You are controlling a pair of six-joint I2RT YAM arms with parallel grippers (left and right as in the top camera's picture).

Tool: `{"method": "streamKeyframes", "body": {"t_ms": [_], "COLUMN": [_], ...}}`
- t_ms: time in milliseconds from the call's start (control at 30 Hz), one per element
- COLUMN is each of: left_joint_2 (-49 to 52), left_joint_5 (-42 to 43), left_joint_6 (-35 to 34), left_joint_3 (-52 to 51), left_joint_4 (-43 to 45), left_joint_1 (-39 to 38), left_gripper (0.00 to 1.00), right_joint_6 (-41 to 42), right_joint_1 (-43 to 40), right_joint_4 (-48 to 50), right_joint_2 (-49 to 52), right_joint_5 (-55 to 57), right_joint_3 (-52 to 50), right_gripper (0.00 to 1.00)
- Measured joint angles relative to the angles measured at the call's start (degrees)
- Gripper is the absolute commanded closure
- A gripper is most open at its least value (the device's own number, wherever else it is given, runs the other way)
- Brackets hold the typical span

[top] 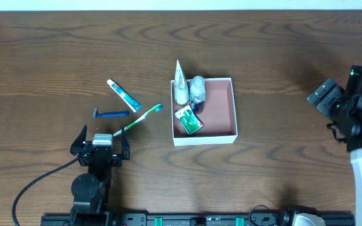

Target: Pack container

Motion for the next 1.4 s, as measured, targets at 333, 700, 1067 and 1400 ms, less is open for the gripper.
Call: {"method": "streamKeyframes", "body": {"t_ms": [333, 700, 1067, 1400], "left_joint_2": [0.0, 3.69, 36.22, 64.65], "left_joint_5": [3.87, 8.76, 13.44, 19.02], "left_joint_6": [-0.74, -10.97, -10.95, -9.46], "left_joint_3": [0.02, 9.84, 40.33, 58.1], "left_joint_4": [0.2, -8.81, -30.36, -38.82], "left_joint_1": [0.0, 0.0, 0.0, 0.0], "left_gripper": [0.02, 0.02, 0.02, 0.02], "right_joint_6": [-1.42, -1.66, -1.68, -1.86], "right_joint_1": [-0.33, -0.33, -0.33, -0.33], "right_joint_4": [-3.82, -4.7, -4.74, -4.7], "right_joint_2": [5.66, 5.7, 5.73, 5.75], "right_joint_5": [-3.85, -4.09, -4.22, -4.26], "right_joint_3": [0.0, 0.0, -0.02, -0.02], "right_gripper": [0.01, 0.01, 0.01, 0.01]}}
